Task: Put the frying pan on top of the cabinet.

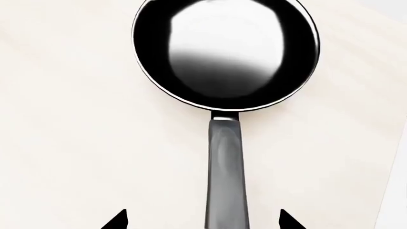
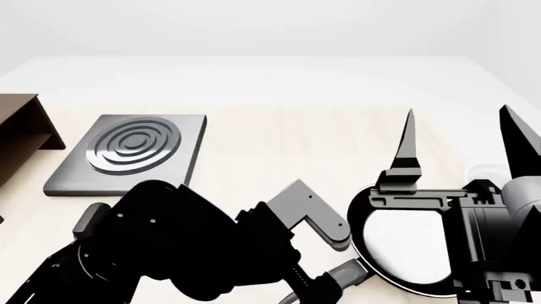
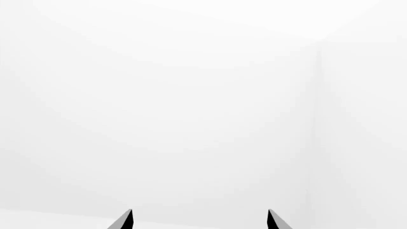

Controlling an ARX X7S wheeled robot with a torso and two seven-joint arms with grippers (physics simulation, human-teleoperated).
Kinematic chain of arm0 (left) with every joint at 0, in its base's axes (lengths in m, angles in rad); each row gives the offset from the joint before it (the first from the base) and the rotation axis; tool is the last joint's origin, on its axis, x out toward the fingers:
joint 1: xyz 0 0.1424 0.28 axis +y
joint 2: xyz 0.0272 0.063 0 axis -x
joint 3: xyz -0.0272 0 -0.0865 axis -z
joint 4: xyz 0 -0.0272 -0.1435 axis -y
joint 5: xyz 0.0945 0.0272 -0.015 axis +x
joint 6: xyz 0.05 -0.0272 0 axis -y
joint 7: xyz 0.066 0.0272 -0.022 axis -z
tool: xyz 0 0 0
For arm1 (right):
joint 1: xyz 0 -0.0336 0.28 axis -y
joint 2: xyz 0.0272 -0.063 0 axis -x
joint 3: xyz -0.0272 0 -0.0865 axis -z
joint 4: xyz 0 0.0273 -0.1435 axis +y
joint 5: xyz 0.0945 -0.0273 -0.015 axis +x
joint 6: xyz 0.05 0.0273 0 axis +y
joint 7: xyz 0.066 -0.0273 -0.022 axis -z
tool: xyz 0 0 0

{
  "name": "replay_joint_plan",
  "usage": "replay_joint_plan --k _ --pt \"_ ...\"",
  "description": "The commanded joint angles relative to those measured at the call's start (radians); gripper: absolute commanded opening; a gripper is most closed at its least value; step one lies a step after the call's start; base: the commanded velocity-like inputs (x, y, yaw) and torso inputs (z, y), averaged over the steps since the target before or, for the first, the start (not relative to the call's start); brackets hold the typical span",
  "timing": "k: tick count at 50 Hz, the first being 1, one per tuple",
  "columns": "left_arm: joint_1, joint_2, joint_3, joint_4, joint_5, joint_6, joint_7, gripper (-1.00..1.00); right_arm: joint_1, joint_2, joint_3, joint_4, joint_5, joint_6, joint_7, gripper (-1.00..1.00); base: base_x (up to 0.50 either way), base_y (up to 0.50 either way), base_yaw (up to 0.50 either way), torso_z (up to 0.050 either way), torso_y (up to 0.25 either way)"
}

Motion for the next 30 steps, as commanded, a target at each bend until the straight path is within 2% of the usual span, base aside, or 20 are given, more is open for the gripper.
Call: replay_joint_plan --k 1,30 --pt "-0.003 0.025 0.041 -0.023 0.067 0.018 0.063 1.00 -0.001 0.004 -0.002 -0.001 -0.001 -0.006 -0.001 1.00 0.00 0.00 0.00 0.000 0.000" --pt "0.067 0.050 0.148 -0.056 0.144 0.073 0.130 1.00 -0.006 0.010 -0.005 0.000 -0.006 -0.023 -0.001 1.00 0.00 0.00 0.00 0.000 0.000"
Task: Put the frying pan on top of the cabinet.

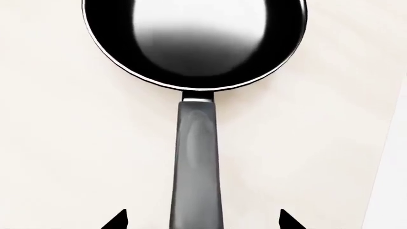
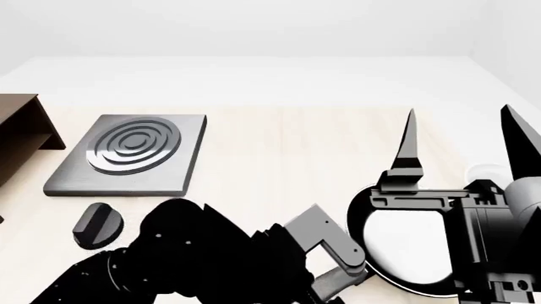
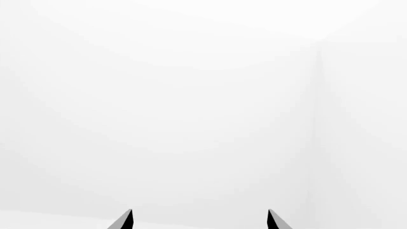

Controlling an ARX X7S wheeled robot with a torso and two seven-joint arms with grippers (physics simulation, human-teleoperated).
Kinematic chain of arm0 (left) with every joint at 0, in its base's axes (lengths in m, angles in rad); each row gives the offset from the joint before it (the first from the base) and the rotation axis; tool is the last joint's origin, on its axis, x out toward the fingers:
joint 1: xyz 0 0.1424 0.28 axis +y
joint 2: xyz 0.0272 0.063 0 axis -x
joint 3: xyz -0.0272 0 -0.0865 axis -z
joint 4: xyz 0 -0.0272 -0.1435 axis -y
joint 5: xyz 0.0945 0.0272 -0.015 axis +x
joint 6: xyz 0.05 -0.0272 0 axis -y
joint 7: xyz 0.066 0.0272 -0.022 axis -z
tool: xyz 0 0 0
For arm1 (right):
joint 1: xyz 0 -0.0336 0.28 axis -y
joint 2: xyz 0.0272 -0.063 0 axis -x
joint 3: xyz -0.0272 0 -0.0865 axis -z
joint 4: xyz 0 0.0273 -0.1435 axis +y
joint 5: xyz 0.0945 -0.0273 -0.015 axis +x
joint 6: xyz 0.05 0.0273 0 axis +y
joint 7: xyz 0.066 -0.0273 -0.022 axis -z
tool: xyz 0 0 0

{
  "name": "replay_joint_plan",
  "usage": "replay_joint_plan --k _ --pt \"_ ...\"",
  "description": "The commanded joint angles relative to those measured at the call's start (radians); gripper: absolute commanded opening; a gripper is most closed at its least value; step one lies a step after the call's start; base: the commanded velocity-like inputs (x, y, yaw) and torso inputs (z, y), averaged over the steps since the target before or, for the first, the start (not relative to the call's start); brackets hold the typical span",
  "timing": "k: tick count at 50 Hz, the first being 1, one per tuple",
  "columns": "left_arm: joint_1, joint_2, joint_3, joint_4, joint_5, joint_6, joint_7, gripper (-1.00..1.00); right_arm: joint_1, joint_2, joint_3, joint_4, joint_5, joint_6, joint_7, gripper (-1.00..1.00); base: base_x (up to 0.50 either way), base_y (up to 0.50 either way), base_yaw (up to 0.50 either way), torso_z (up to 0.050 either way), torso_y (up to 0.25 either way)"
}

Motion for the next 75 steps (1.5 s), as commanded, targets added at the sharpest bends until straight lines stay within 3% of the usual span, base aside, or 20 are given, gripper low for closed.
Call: replay_joint_plan --k 1,17,29,30,50,54,66,75 --pt "0.023 0.006 0.038 -0.023 0.033 0.022 0.029 1.00 -0.005 0.003 -0.002 0.000 -0.005 -0.009 0.000 1.00 0.00 0.00 0.00 0.000 0.000" --pt "0.048 0.011 0.092 -0.101 0.065 0.032 0.049 1.00 -0.009 0.005 -0.005 -0.003 -0.011 -0.019 0.001 1.00 0.00 0.00 0.00 0.000 0.000" --pt "0.056 0.022 0.107 -0.154 0.016 0.005 -0.027 1.00 -0.007 0.010 -0.004 -0.006 -0.007 -0.022 0.004 1.00 0.00 0.00 0.00 0.000 0.000" --pt "0.056 0.023 0.105 -0.156 0.014 0.008 -0.036 -1.00 -0.006 0.011 -0.004 -0.006 -0.006 -0.021 0.004 1.00 0.00 0.00 0.00 0.000 0.000" --pt "0.020 0.007 0.105 -0.139 0.009 0.026 -0.061 -1.00 0.007 0.010 -0.007 -0.010 0.001 -0.017 0.008 1.00 0.00 0.00 0.00 0.000 0.000" --pt "-0.010 -0.021 0.081 -0.075 0.013 0.043 -0.079 -1.00 0.004 0.013 -0.006 -0.010 0.000 -0.023 0.010 1.00 0.00 0.00 0.00 0.000 0.000" --pt "-0.097 -0.122 -0.062 0.003 -0.224 0.056 -0.214 -1.00 0.007 0.008 -0.014 -0.006 -0.003 -0.019 0.010 1.00 0.00 0.00 0.00 0.000 0.000" --pt "-0.138 -0.172 -0.088 -0.028 -0.194 0.065 -0.188 -1.00 0.022 0.003 -0.018 -0.008 0.003 -0.009 0.010 1.00 0.00 0.00 0.00 0.000 0.002"
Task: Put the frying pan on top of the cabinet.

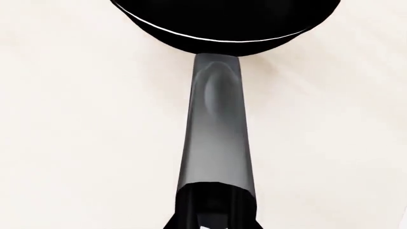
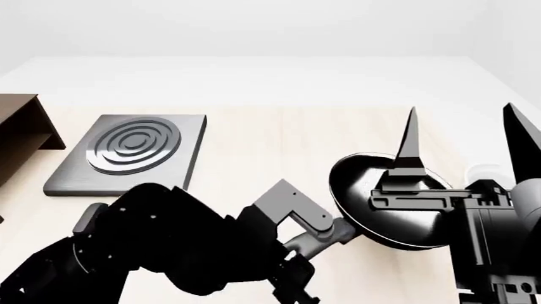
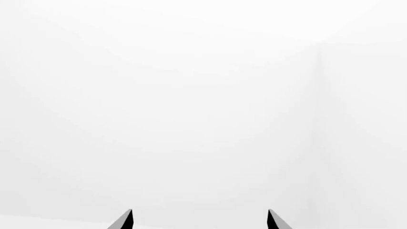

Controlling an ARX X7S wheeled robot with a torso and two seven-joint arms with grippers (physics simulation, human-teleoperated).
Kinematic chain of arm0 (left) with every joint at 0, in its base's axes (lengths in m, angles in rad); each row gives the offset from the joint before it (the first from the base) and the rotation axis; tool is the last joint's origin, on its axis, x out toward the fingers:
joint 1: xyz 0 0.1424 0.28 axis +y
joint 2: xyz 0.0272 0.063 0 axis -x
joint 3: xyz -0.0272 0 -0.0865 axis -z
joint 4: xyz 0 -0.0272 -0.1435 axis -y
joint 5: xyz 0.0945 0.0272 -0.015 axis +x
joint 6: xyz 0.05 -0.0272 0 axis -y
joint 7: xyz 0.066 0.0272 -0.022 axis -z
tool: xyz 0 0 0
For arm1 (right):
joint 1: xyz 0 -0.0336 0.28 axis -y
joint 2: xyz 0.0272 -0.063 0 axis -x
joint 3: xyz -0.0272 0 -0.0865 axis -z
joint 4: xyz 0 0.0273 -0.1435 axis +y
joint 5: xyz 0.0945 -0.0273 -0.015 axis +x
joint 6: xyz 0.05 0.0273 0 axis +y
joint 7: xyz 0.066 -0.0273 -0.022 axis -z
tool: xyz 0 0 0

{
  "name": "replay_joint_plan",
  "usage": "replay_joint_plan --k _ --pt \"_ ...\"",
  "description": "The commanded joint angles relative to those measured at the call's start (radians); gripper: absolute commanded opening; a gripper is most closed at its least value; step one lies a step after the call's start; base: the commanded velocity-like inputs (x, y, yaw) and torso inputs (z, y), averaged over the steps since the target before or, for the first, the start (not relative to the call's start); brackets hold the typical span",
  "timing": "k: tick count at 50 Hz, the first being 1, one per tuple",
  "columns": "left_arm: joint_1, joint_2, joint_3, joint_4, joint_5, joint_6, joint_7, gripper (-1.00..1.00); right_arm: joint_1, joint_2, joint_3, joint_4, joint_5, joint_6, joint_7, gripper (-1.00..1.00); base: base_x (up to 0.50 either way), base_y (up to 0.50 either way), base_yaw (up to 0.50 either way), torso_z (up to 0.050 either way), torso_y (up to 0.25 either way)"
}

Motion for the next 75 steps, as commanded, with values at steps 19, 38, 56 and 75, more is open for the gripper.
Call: replay_joint_plan --k 19,38,56,75 --pt "-0.200 -0.187 -0.154 -0.134 0.118 0.065 0.062 -1.00 0.023 -0.006 -0.008 0.004 0.010 0.008 -0.002 1.00 0.00 0.00 0.00 0.000 0.002" --pt "-0.524 -0.157 -0.136 -0.792 0.448 0.242 0.263 -1.00 0.040 -0.009 -0.012 0.008 0.019 0.014 -0.006 1.00 0.00 0.00 0.00 0.000 0.002" --pt "-0.718 -0.026 -0.434 -1.409 1.117 0.491 0.389 -1.00 0.059 -0.022 -0.025 0.004 0.024 0.029 -0.009 1.00 0.00 0.00 0.00 0.001 0.002" --pt "-0.662 -0.085 -1.045 -1.409 1.677 0.506 0.201 -1.00 0.078 -0.028 -0.033 -0.001 0.034 0.042 -0.004 1.00 0.00 0.00 0.00 0.000 0.001"
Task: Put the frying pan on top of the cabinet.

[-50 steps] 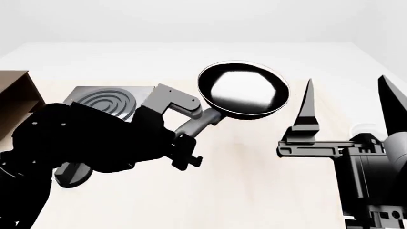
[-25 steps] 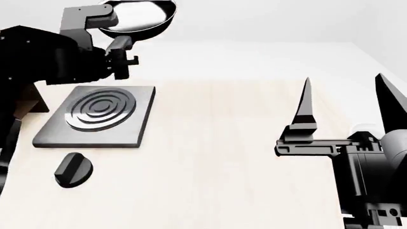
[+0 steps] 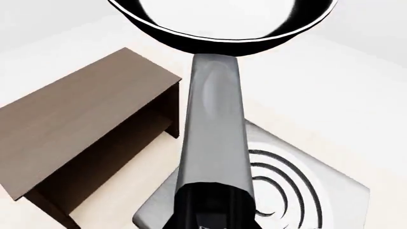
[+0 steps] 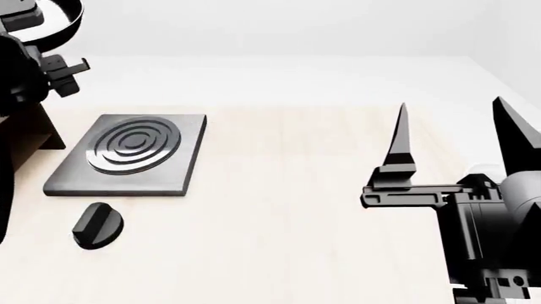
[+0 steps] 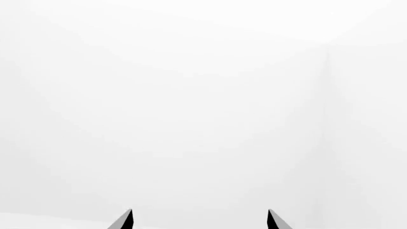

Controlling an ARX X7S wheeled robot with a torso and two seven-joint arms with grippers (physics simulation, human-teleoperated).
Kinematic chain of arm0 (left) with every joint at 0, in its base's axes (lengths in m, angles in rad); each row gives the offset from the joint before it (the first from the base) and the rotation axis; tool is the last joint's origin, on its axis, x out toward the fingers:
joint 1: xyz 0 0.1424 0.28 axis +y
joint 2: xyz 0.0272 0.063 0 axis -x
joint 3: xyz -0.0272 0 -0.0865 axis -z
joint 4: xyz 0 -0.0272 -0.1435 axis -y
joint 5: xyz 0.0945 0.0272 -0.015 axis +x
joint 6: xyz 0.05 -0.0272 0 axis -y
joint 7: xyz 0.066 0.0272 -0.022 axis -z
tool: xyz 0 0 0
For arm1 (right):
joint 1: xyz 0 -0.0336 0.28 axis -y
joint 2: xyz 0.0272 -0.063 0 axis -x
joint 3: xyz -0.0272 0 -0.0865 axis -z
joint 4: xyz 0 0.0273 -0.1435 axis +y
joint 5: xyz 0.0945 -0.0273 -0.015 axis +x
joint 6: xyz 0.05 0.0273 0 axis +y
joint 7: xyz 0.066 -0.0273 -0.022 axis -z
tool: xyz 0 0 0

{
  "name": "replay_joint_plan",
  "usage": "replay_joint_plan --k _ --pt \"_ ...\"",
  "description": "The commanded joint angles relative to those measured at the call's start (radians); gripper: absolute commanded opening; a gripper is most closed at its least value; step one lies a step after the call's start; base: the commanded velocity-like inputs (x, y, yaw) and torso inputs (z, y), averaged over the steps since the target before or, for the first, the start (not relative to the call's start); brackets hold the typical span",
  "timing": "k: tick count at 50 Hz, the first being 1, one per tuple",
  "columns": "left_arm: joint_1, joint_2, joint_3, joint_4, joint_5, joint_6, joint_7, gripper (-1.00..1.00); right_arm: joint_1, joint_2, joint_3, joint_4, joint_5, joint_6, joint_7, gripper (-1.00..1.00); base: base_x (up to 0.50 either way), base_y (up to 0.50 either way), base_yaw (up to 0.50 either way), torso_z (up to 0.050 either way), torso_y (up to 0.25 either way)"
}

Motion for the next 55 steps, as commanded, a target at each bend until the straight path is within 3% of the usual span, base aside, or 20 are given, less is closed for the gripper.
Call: replay_joint_plan --k 1,12,25,55 --pt "-0.010 -0.030 -0.297 -0.002 0.270 0.032 -0.106 -1.00 0.018 -0.006 -0.006 -0.003 0.010 0.014 0.003 1.00 0.00 0.00 0.00 0.000 0.000" --pt "0.018 -0.074 -0.463 -0.002 0.291 0.069 -0.316 -1.00 0.024 -0.008 -0.010 0.000 0.014 0.016 0.004 1.00 0.00 0.00 0.00 0.001 0.001" --pt "0.026 -0.093 -0.547 -0.002 0.301 0.096 -0.387 -1.00 0.017 -0.016 -0.022 0.007 0.003 0.006 -0.003 1.00 0.00 0.00 0.00 0.000 0.001" --pt "0.042 -0.086 -0.544 -0.002 0.307 0.088 -0.320 -1.00 0.022 -0.019 -0.031 0.008 0.000 0.005 -0.004 1.00 0.00 0.00 0.00 0.001 0.001"
